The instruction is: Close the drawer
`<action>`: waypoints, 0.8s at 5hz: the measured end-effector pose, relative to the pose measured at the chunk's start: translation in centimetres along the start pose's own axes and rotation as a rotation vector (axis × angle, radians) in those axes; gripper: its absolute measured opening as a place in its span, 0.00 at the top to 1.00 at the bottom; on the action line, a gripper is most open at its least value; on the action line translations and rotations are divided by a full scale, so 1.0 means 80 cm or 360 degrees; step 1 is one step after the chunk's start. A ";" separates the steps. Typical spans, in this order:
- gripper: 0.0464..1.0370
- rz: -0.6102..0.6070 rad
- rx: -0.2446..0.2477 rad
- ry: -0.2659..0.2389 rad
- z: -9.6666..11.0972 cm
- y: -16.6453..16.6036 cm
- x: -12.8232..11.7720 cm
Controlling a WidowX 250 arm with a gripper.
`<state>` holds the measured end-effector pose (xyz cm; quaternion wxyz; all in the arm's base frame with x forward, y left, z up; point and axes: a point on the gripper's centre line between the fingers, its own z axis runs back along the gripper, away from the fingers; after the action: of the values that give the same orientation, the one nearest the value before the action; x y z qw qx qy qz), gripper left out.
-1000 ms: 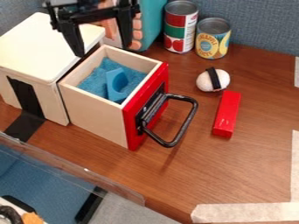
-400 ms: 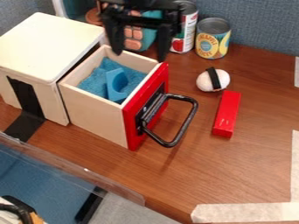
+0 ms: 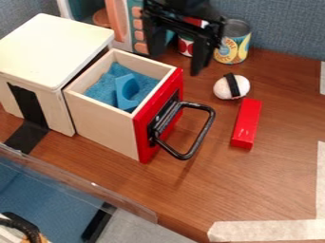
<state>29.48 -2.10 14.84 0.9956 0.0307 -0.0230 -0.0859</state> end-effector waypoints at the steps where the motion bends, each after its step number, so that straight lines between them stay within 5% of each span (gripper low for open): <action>1: 0.04 -0.0210 -0.0035 -0.0048 -0.006 -0.014 0.008; 2: 0.04 -0.0543 -0.0143 -0.0149 -0.023 -0.032 0.015; 4: 0.04 -0.1056 -0.0143 -0.0254 -0.050 -0.053 0.024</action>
<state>30.81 -6.38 10.65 0.9088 -0.0143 -0.0859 -0.4081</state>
